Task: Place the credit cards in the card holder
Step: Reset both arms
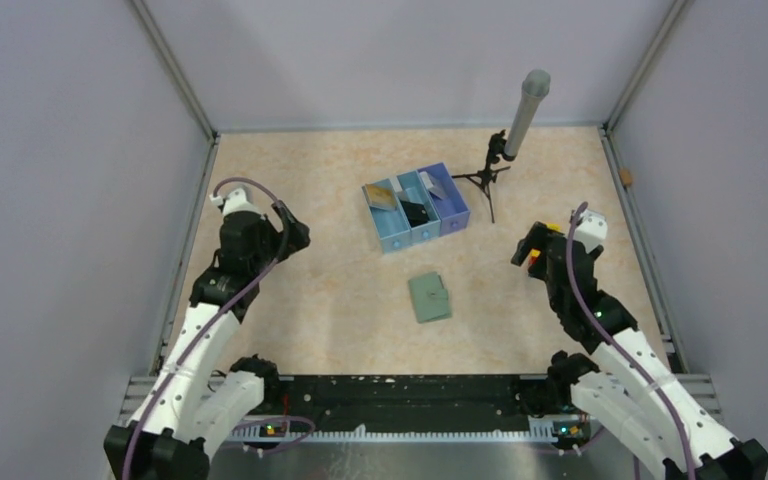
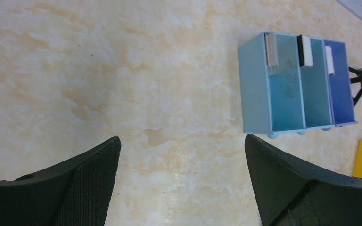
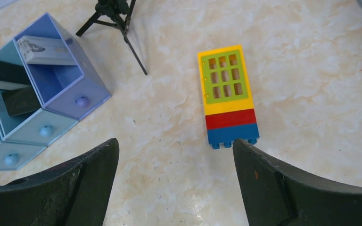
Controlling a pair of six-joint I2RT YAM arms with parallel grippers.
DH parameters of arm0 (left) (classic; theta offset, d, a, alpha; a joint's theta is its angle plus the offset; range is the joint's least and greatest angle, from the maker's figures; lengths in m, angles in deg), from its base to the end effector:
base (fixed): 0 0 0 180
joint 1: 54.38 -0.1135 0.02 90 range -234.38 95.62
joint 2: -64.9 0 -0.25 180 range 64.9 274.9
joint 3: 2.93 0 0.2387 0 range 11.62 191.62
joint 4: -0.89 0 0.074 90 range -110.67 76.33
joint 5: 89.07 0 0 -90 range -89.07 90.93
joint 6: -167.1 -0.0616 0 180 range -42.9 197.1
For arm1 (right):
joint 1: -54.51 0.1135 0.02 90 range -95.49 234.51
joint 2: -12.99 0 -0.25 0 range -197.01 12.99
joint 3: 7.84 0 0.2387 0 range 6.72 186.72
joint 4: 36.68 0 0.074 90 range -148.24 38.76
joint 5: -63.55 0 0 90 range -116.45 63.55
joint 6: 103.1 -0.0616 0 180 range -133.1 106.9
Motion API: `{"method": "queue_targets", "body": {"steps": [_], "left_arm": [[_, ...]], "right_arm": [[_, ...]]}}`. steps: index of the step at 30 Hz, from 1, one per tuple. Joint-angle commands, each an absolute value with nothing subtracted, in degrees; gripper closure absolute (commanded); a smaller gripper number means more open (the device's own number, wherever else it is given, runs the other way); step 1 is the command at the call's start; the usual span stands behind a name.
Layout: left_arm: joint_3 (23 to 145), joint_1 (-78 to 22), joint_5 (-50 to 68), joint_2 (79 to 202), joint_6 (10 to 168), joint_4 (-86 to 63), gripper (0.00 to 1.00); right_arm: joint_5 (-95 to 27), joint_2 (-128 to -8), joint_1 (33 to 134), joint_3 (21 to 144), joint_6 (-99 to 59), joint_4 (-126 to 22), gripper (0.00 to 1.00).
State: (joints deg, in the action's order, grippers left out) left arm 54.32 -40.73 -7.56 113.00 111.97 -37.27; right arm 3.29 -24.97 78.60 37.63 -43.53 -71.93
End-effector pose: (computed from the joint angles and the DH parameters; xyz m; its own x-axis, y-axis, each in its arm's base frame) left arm 0.2030 -0.0399 0.2721 -0.4484 -0.4730 -0.7584 -0.1809 0.8790 -0.4412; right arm 0.1698 0.0425 0.2391 -0.3429 0.3284 -0.8801 0.2552 0.9342 0.2492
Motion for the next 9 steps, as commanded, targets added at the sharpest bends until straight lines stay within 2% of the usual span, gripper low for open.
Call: {"method": "queue_targets", "body": {"steps": [1, 9], "left_arm": [[55.68, -46.13, 0.42, 112.19, 105.96, -42.09, 0.01], [55.41, -46.21, -4.17, 107.19, 105.43, -41.41, 0.01]], "right_arm": [[7.71, -21.03, 78.15, 39.04, -40.74, -72.16, 0.11], [7.68, -19.74, 78.17, 38.99, -40.32, -72.16, 0.11]]}}
